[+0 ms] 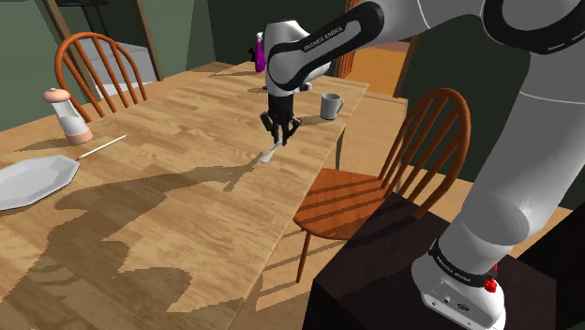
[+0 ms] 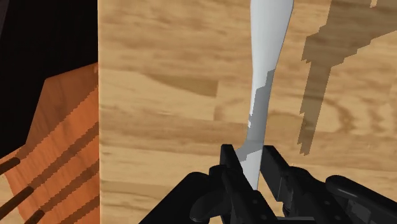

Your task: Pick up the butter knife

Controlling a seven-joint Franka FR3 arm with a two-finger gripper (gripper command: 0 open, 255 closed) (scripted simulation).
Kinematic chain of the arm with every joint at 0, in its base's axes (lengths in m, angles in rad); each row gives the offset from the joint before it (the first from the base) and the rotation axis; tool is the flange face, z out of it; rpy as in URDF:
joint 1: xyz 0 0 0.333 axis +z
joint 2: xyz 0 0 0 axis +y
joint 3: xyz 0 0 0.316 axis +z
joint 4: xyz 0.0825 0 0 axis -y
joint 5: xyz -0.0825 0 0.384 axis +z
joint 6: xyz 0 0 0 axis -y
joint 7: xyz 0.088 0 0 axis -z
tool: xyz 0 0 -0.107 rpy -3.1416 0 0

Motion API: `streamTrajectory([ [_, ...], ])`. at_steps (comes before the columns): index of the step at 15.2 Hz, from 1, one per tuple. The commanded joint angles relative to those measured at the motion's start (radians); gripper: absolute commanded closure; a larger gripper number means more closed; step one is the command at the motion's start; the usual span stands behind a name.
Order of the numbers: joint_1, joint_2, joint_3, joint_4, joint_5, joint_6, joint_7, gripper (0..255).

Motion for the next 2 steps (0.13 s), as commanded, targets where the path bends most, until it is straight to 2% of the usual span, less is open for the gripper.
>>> streamTrajectory([
  [1,-0.002,-0.011,0.001,0.002,0.005,-0.013,-0.004,255],
  [2,-0.002,-0.011,0.001,0.002,0.005,-0.013,-0.004,255],
])
